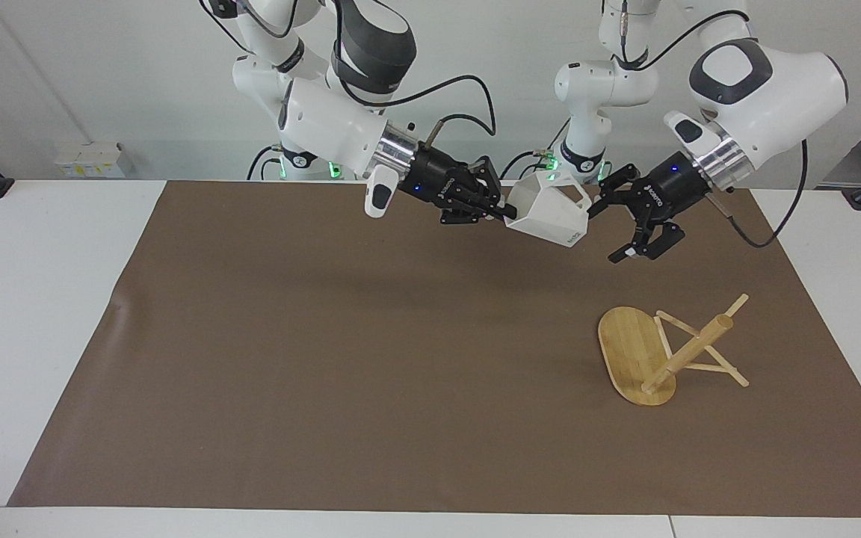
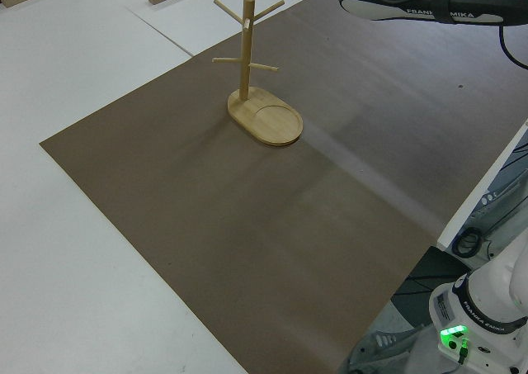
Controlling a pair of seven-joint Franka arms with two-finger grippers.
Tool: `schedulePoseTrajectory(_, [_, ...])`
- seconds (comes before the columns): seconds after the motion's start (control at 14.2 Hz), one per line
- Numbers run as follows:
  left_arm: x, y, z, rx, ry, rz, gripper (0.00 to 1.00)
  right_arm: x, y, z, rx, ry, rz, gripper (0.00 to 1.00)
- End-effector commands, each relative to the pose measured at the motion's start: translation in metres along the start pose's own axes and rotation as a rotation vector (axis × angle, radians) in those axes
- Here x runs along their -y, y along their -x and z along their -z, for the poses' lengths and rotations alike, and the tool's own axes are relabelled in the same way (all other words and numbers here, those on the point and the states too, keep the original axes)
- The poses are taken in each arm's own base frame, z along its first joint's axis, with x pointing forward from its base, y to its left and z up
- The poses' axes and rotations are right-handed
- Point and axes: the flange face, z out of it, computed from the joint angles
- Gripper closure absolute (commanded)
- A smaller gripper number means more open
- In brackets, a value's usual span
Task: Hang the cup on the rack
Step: 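Hold the cup with the right gripper while the left gripper reaches it, then close the left gripper on the cup's base beside the right gripper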
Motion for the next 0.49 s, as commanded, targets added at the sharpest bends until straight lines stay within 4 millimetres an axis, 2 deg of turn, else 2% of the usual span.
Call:
schedulePoseTrajectory(0.0, [-0.0118, -0.0112, -0.0082, -0.045, -0.045, -0.026, 0.00, 0.0013, -0.0012, -0.0002, -0.006, -0.011, -0.018, 1.00])
schedulePoseTrajectory(0.21, [-0.0152, -0.0203, -0.0127, -0.087, -0.043, -0.015, 0.00, 0.0013, -0.0012, -0.0002, -0.006, -0.011, -0.019, 1.00])
schedulePoseTrajectory(0.42, [-0.0170, -0.0211, -0.0158, -0.110, -0.031, -0.002, 0.00, 0.0013, -0.0012, -0.0002, -0.006, -0.011, -0.019, 1.00])
